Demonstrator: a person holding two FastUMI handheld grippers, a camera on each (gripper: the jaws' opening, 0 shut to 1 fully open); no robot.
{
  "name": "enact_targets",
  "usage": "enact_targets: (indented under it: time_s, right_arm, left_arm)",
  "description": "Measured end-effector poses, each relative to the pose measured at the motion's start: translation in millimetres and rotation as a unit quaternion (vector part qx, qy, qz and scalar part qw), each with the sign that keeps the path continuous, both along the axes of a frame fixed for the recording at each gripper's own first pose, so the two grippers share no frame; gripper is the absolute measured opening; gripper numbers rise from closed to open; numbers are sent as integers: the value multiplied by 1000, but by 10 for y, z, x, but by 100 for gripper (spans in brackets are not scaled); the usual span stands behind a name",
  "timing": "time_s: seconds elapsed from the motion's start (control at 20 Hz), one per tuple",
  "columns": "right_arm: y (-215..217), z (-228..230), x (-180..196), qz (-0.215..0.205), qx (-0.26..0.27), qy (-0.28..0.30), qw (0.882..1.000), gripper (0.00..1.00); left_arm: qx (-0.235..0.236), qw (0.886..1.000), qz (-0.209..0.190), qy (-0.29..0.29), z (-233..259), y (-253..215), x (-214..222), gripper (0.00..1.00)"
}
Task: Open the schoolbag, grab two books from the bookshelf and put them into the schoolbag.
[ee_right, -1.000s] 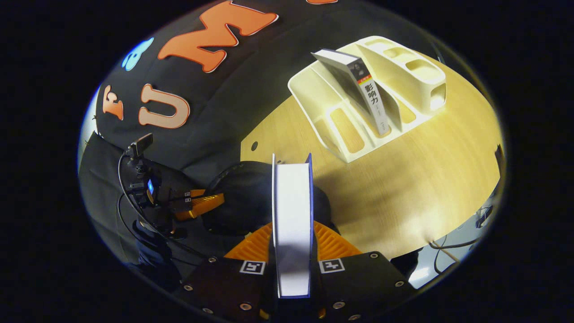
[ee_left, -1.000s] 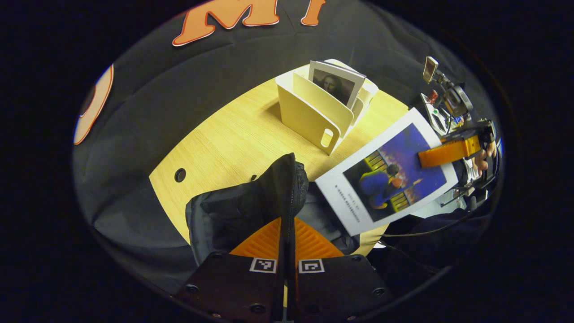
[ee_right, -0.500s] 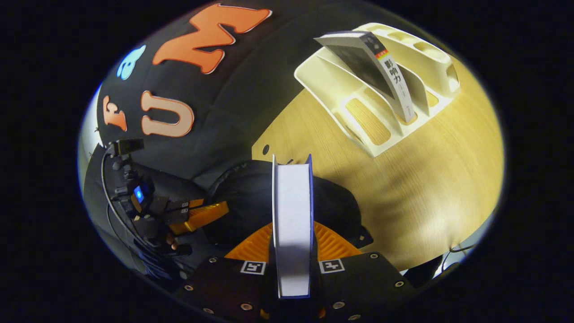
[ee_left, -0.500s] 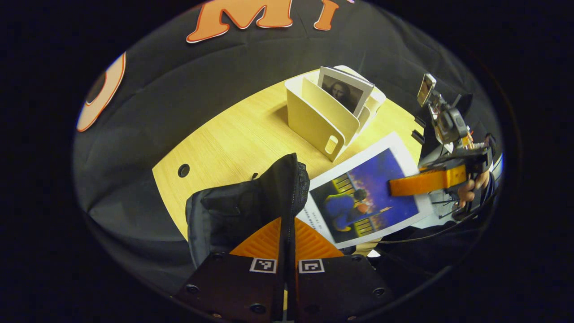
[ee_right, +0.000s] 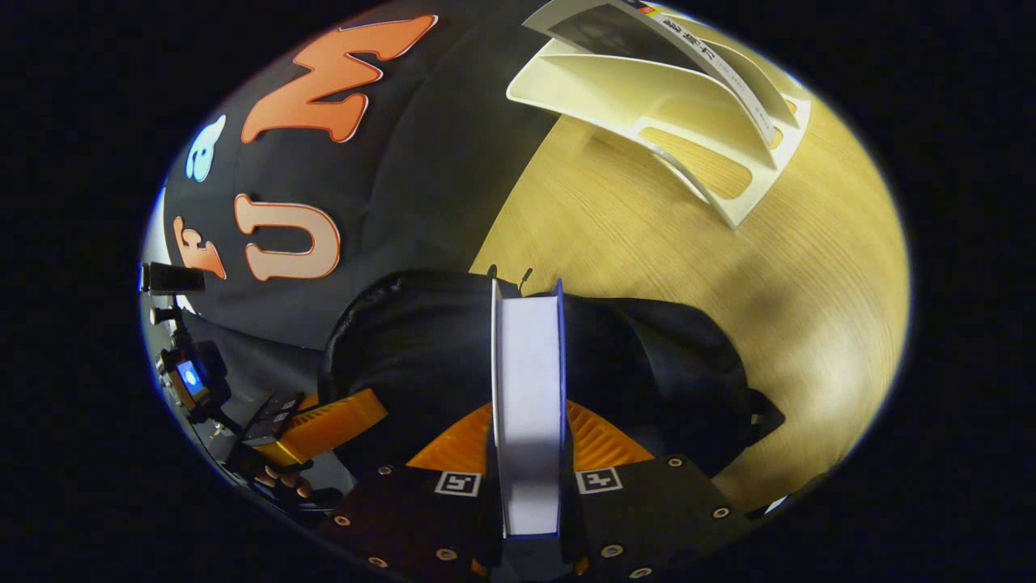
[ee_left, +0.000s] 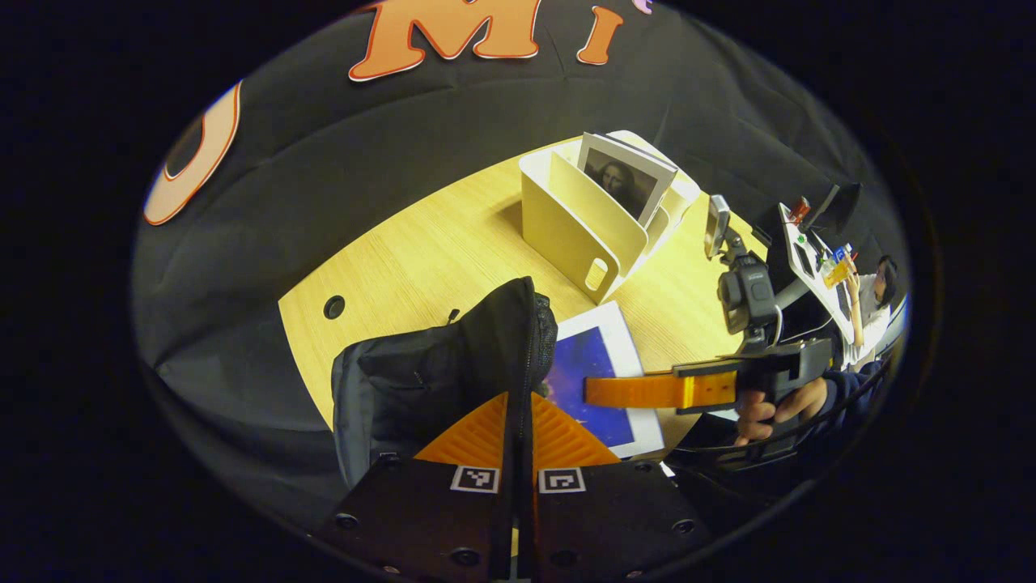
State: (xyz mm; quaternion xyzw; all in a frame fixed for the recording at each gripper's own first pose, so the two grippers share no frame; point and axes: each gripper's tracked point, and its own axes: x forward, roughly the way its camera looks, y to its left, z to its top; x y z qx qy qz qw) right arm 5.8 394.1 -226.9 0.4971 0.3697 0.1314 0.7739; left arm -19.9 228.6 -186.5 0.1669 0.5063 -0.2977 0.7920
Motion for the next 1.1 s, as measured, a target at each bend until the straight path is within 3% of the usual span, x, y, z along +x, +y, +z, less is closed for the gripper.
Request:
enact_targets:
  time_s: [0.3, 0.35, 0.4, 0.55, 0.6, 0.65, 0.7, 0.8, 1.1]
  right_arm:
    - [279, -154, 151, -5, 16, -5, 1000, 28]
    - [323, -193, 186, -4, 13, -4, 1000, 19]
    - [398, -251, 153, 12, 15, 15, 1000, 31]
    - [375, -460, -33, 49, -47, 73, 995, 45]
    - [344, -505, -87, 63, -66, 82, 992, 61]
    - [288, -510, -145, 70, -82, 88, 990, 87]
    - [226, -504, -212, 73, -90, 95, 989, 87]
    - [98, -442, -344, 82, -94, 102, 987, 97]
    - [-634, -206, -335, 63, -171, 66, 981, 98]
  left_arm:
    - [-1, 1000, -4, -4, 4, -52, -78, 4]
    - [3, 1000, -4, -6, -10, -33, -70, 4]
    - [4, 1000, -2, -7, 8, -26, -58, 4]
    - [13, 1000, 1, -13, -54, 7, -19, 4]
    - [10, 1000, 2, -12, -61, 1, -27, 4]
    - [6, 1000, 2, -10, -54, -12, -64, 4]
    - [5, 1000, 0, -11, -57, -19, -67, 4]
    - [8, 1000, 3, -12, -92, -24, -64, 4]
    - [4, 1000, 19, -4, -175, -58, -62, 4]
